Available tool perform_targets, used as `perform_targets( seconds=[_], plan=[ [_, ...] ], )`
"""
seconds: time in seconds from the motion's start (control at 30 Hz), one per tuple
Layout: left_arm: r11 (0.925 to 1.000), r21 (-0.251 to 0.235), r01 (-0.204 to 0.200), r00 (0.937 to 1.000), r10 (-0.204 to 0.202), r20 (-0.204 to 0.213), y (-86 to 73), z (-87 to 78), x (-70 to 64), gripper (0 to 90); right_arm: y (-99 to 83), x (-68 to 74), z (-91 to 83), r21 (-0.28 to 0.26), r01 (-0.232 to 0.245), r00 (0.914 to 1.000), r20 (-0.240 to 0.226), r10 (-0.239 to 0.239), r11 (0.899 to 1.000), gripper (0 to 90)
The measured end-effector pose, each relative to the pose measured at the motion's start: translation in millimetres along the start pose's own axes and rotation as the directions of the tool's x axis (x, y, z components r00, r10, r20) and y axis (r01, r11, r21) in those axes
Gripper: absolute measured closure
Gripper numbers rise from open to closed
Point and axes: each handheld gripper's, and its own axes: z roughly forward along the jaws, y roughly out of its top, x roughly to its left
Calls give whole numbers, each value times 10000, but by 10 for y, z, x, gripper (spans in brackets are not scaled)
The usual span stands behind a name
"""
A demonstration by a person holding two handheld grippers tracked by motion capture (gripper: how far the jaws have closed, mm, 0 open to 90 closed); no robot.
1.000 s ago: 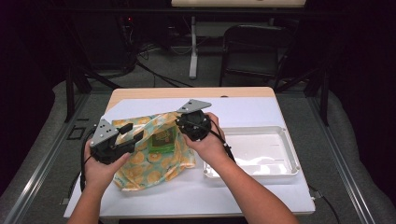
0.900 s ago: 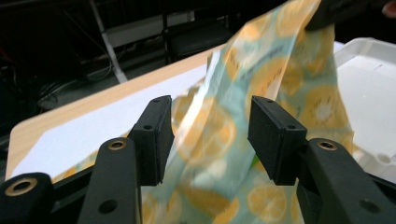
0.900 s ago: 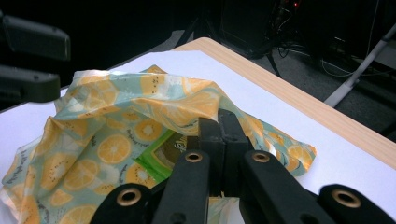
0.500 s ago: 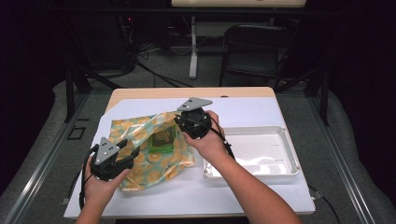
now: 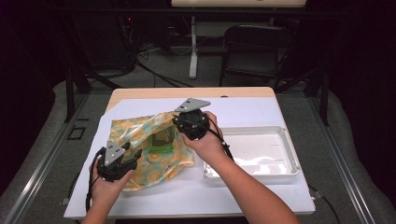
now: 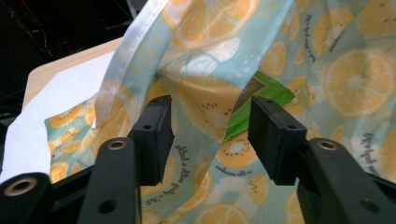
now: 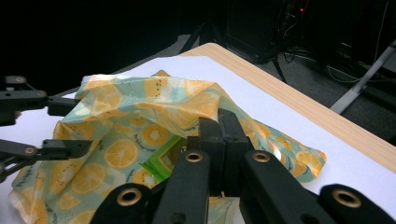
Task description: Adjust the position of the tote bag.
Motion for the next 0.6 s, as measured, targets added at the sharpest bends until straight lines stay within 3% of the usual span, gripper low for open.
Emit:
perform_targets(
  seconds=[0.07,0.1,0.2,0.23,0.47,0.6],
  plan=[
    [10000,70,22,10000,-21,-64,-10,21,2,559,0,9,-2,-8,35,10000,-34,-35,10000,900],
    [9999,112,-9,10000,10,-88,-14,28,7,630,1,15,-6,16,60,10000,-5,-60,10000,900],
    [9998,187,74,10000,-73,-49,-23,49,19,691,4,14,-6,1,30,10000,-7,-30,10000,900],
    [9997,234,102,9999,-102,17,-26,64,27,753,10,14,-12,26,69,10000,8,-69,10000,900],
    [9994,351,10,9999,-14,106,-18,114,33,883,23,30,-17,-24,101,9999,49,-101,9999,900],
    [9990,445,11,9985,-34,538,-9,153,43,900,36,36,-23,-66,84,9999,102,-83,9999,900]
  ],
)
